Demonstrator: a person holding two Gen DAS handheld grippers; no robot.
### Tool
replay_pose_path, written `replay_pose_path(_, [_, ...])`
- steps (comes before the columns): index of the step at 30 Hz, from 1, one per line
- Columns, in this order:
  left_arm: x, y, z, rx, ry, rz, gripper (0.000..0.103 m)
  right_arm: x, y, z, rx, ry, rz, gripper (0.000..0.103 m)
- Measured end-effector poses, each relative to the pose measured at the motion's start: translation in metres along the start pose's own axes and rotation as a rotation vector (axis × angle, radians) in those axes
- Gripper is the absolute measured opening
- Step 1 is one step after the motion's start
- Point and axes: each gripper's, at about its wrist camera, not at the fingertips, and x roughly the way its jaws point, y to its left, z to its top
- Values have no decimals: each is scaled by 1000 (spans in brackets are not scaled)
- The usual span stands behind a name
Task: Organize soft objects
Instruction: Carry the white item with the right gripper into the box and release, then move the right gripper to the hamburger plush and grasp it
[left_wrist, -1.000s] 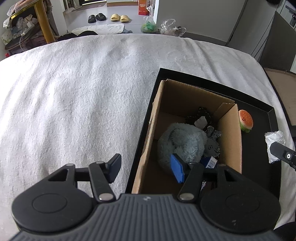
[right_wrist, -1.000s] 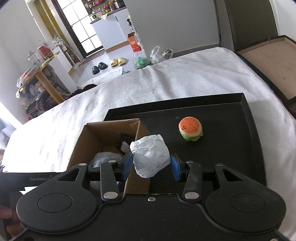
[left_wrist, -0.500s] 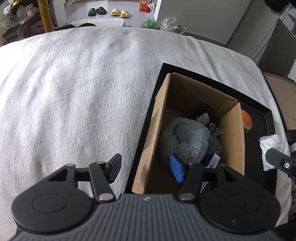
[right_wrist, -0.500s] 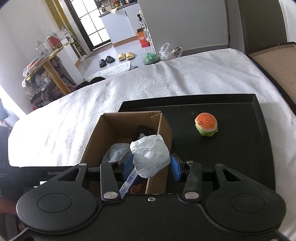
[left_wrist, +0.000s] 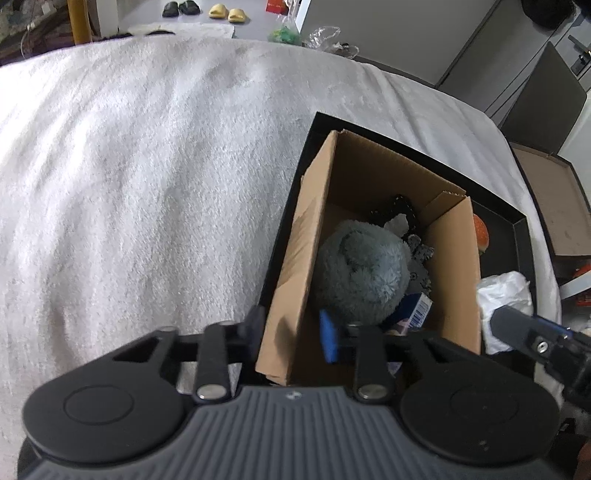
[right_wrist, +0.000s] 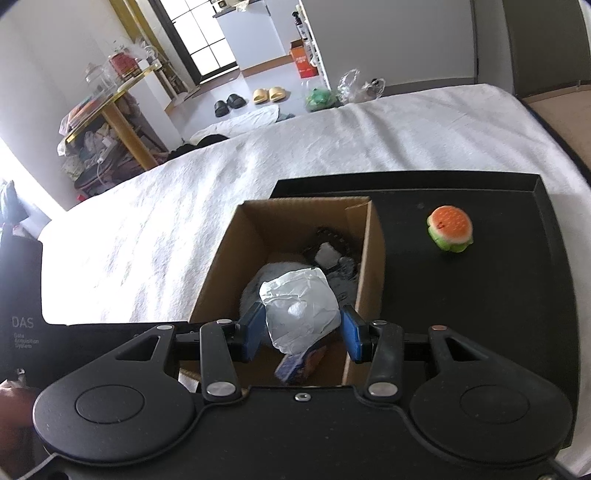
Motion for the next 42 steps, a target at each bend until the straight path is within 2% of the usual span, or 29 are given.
replay_pose_path(2, [1, 2, 0, -9, 9, -24, 15, 2, 4, -1, -2, 7, 6, 44])
replay_pose_path(5, [1, 1, -1, 9, 5, -21, 12, 3, 10, -2, -1, 17, 13, 44])
replay_pose_path(18, [1, 9, 1, -4, 19, -60, 12, 14, 31, -8, -24, 56, 39, 44])
replay_pose_path(25, [2, 10, 1, -7, 23, -62, 12, 20, 38, -12, -43, 80, 58, 49])
replay_pose_path(42, [2, 0, -1, 18, 27, -8, 13, 4, -4, -5, 29, 19, -8, 49])
